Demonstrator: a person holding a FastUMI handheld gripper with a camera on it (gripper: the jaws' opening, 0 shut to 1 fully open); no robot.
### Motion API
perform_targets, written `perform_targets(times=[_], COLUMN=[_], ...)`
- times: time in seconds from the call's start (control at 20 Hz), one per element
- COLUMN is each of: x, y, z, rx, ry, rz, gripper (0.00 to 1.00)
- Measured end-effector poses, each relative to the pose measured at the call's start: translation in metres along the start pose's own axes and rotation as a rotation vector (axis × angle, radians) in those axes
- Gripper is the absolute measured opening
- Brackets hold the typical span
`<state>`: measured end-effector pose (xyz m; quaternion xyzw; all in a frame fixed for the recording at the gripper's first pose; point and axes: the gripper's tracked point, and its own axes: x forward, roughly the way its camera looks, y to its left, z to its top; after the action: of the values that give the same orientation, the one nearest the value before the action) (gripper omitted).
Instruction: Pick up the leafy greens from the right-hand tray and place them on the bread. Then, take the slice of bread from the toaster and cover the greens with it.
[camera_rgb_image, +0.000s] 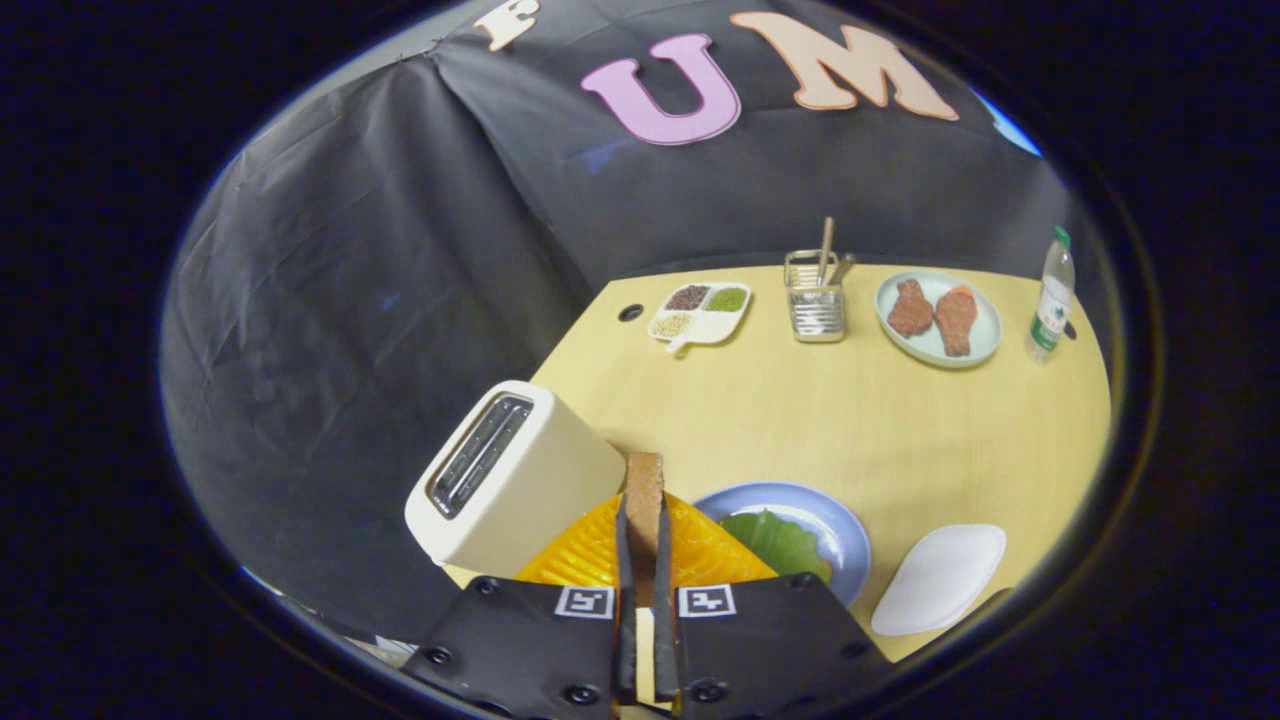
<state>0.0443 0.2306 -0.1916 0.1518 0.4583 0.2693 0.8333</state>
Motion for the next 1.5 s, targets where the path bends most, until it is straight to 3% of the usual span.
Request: perform_targets(times=[0.3,0.85,1.25,1.5], x=[0.004,0.007,-0.005,-0.013], y=[-0.03,-0.093,-0.114,-0.115], z=[-0.021,-0.055,-0.083,-0.087], rx=[0.079,0.132,0.059,0.024], ry=[0.019,0.085,0.165,0.162], rz=[0.003,-0.073,-0.113,-0.117], gripper=[0.1,0.11,0.49,0.87])
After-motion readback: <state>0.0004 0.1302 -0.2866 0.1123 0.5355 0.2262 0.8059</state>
